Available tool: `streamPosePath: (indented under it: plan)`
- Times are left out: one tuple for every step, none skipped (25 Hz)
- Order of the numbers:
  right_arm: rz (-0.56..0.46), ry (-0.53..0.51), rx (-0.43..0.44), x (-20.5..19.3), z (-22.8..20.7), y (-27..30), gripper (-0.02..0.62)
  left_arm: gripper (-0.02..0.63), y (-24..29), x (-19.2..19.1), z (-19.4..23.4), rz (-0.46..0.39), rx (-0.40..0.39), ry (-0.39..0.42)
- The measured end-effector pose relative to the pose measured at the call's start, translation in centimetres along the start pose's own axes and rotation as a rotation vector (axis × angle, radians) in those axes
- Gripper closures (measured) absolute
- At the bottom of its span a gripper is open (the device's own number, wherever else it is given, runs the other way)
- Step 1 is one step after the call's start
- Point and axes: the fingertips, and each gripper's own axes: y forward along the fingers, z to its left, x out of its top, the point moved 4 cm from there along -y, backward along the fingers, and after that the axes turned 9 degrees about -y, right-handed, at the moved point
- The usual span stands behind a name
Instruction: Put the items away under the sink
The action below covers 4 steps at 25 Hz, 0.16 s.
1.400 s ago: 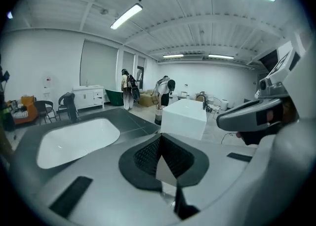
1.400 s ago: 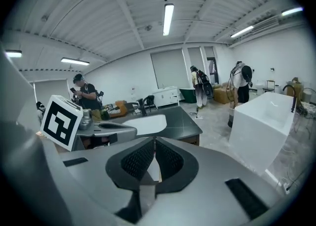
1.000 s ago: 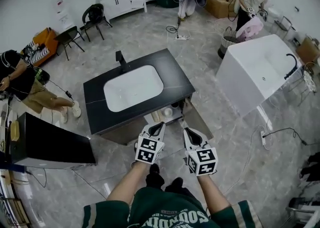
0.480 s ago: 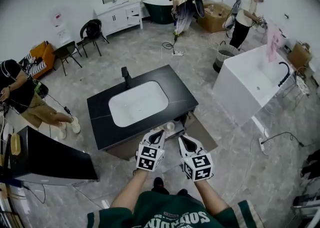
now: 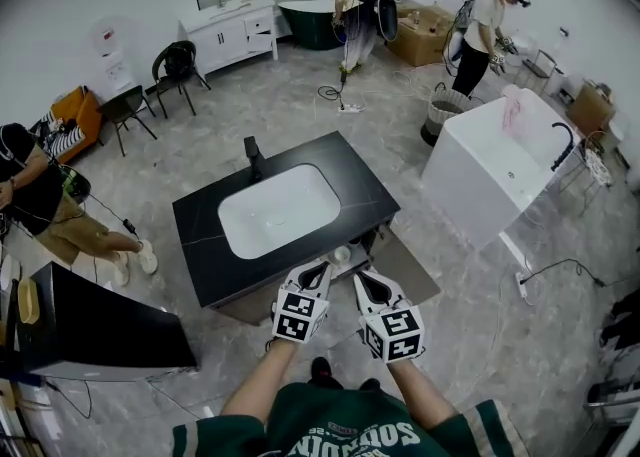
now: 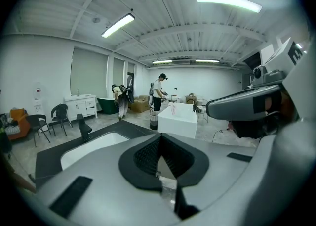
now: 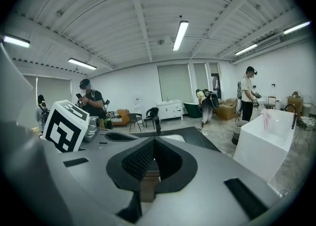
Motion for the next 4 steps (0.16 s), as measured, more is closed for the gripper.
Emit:
streamPosePath:
  plan:
    - [-0.001,-0.002,0.001,-0.01,0.1,0.31,0.554,0.596,0.02,-0.09,0.3,0.001,-0.002,-0.004]
    - [-0.001,-0.003,0.001,-0.06,0.18,0.64,0.554,0.595,0.09,-0.21,0.6,0.002,-0.006,-0.008]
    - [0.0,-0.004,0.0,-0.14,0.25,0.97,0.554,0.596,0.2,-0.36,0.91,0.004,-0.009,-0.012]
    - [0.0,-0.005,0.0,-0.22,0.31,1.29,0.554,0.595,0.31,-0.53,1.23,0.005,-0.013,-0.015]
